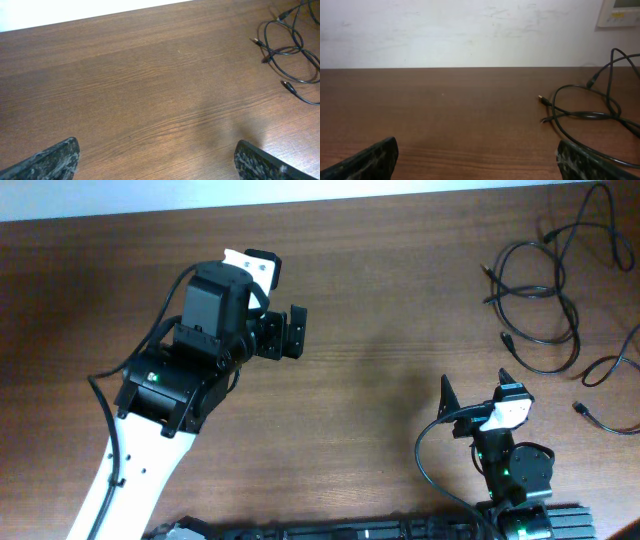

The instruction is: Untangle cables

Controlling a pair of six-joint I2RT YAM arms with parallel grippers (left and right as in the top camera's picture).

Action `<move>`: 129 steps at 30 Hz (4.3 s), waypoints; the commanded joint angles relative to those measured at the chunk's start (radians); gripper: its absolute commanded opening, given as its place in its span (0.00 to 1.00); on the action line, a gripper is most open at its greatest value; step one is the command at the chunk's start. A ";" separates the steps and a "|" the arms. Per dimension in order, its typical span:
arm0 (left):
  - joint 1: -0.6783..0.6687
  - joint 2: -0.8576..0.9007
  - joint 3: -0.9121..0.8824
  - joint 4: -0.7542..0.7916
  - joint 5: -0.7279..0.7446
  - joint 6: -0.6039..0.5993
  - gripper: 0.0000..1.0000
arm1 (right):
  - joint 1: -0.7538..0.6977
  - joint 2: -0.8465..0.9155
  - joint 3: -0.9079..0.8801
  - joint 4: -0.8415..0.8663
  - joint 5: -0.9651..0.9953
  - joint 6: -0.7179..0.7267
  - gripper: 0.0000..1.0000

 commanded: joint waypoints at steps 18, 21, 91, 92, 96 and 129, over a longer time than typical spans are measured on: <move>0.084 -0.470 -0.754 0.612 0.023 0.202 0.99 | -0.006 -0.010 -0.005 -0.006 0.018 0.005 1.00; 0.133 -0.623 -1.004 0.880 0.067 0.208 0.99 | -0.006 -0.010 -0.005 -0.006 0.018 0.005 1.00; 0.369 -1.290 -1.443 0.797 0.085 0.217 0.99 | -0.006 -0.010 -0.005 -0.006 0.018 0.005 1.00; 0.369 -1.290 -1.443 0.808 0.136 0.138 0.99 | -0.006 -0.010 -0.005 -0.006 0.018 0.005 1.00; 0.369 -1.290 -1.443 0.806 0.151 0.134 0.99 | -0.006 -0.010 -0.005 -0.006 0.018 0.005 1.00; 0.369 -1.289 -1.443 0.789 0.023 0.134 0.99 | -0.006 -0.010 -0.005 -0.006 0.018 0.005 1.00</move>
